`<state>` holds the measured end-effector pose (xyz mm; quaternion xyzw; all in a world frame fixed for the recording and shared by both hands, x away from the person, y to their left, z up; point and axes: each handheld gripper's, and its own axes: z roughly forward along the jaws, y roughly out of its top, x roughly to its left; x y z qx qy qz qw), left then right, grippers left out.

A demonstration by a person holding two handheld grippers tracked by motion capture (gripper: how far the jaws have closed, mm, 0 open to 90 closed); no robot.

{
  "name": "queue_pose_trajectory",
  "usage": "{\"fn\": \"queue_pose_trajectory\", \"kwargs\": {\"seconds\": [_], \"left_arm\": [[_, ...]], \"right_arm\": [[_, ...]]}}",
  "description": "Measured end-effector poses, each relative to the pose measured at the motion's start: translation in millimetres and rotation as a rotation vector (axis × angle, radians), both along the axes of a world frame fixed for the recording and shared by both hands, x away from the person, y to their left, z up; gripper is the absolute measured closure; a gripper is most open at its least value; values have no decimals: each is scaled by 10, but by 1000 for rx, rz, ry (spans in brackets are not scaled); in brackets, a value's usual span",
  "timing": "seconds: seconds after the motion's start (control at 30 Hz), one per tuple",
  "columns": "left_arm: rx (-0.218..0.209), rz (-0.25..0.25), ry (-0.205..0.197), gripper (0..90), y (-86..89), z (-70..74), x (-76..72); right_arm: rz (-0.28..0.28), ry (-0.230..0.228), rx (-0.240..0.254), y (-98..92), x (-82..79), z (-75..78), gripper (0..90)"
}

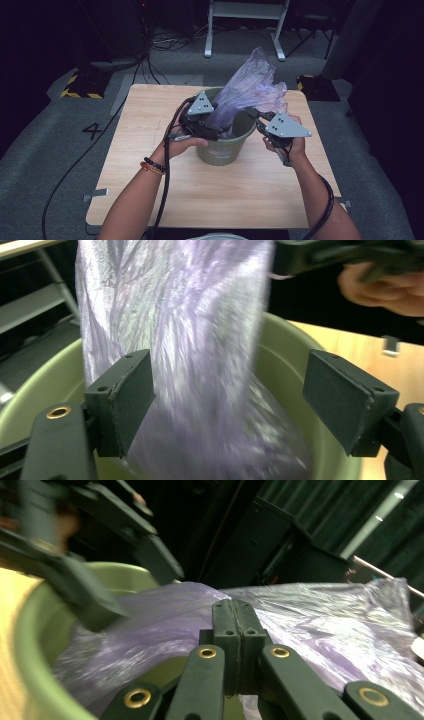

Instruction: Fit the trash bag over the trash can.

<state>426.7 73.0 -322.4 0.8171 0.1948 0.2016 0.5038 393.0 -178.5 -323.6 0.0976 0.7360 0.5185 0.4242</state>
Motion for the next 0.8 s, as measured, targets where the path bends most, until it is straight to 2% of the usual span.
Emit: {"fn": "queue_pose_trajectory", "kwargs": {"seconds": [0.1,0.17,0.23,0.37,0.43,0.5,0.57,0.7,0.8], "left_arm": [[15,3,-9,386,-6,-7,15],[32,-6,-22,564,2,-13,16],[61,-24,-39,699,2,-22,4],[101,-21,-74,886,-9,-45,-32],[108,-17,-81,894,-3,-59,-42],[110,-5,-90,895,8,-75,-58],[99,1,-89,896,32,-87,-76],[82,4,-88,896,93,-110,-95],[82,9,-84,896,125,-134,-95]], "right_arm": [[21,-12,-11,35,-63,6,900],[34,-11,-10,49,-91,5,900],[44,-4,1,52,-110,-1,900],[60,7,14,46,-135,-29,892],[61,12,20,34,-147,-41,865],[59,18,32,14,-163,-46,773],[55,23,43,-25,-193,-51,727],[61,47,65,-151,-255,-55,590],[41,59,85,-263,-298,-61,527]]}}
